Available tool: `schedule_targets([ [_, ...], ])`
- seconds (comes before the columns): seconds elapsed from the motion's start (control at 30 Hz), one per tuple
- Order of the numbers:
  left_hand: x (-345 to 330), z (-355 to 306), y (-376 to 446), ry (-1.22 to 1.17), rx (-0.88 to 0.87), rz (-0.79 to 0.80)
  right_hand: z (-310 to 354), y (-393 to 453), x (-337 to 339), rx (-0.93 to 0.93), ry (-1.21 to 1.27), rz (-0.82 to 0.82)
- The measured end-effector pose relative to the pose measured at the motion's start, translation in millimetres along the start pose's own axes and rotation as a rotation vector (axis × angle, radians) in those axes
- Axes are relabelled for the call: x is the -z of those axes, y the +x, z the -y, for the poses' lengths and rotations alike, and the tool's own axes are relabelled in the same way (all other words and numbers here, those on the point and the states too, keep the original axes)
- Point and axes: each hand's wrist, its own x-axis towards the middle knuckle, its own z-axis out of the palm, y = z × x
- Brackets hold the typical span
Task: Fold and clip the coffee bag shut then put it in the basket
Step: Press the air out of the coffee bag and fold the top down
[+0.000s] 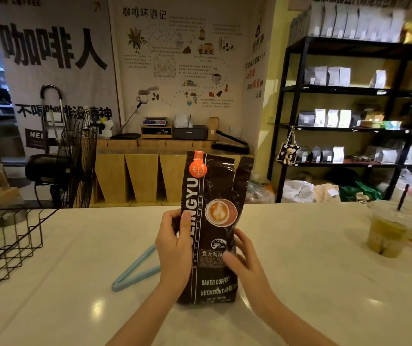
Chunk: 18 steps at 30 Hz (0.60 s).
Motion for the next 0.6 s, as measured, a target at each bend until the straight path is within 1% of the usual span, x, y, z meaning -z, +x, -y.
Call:
schedule_targets([
  [0.03, -0.7, -1.4, 0.0, 0.004, 0.008, 0.005, -3.6, -1.6, -1.8, -0.001, 0.007, 0.012],
  [0.1, -3.1, -4.4, -1.1, 0.027, 0.012, 0.016, -5.8, -1.6, -3.1, 0.044, -0.014, -0.026],
  [0.13, -4.4, -6.7, -1.0, 0.083, -0.025, 0.004, -4.9, -1.6, -3.5, 0.061, -0.025, -0.049],
  [0.17, -6.0, -10.8, 0.6, 0.171, -0.114, -0.018, -3.8, -1.4, -4.3, 0.073, -0.038, -0.068],
  [0.2, -8.6, -17.4, 4.7, 0.268, -0.255, -0.03, -4.3, -1.2, -4.4, 0.081, -0.056, -0.081],
  [0.23, -12.5, -26.8, 10.7, 0.371, -0.433, -0.004, -5.4, -1.0, -4.9, 0.085, -0.067, -0.089],
  [0.33, -32.0, -53.1, 35.9, 0.741, -0.993, 0.2, -5.9, -1.2, -6.7, 0.091, -0.063, -0.1],
  [0.37, -40.2, -59.7, 44.3, 0.857, -1.121, 0.281, -6.6, -0.7, -6.5, 0.09, -0.059, -0.105],
  [0.4, -48.3, -64.6, 50.9, 0.959, -1.195, 0.368, -6.7, -0.5, -6.1, 0.09, -0.06, -0.109],
  [0.47, -61.1, -67.7, 60.7, 1.133, -1.242, 0.52, -7.3, -0.6, -5.5, 0.09, -0.064, -0.118],
  [0.5, -65.2, -66.7, 64.5, 1.198, -1.249, 0.558, -8.7, -0.5, -5.3, 0.092, -0.065, -0.127],
  [0.6, -70.8, -61.7, 73.9, 1.325, -1.293, 0.578, -10.2, -0.7, -4.8, 0.109, -0.072, -0.145],
])
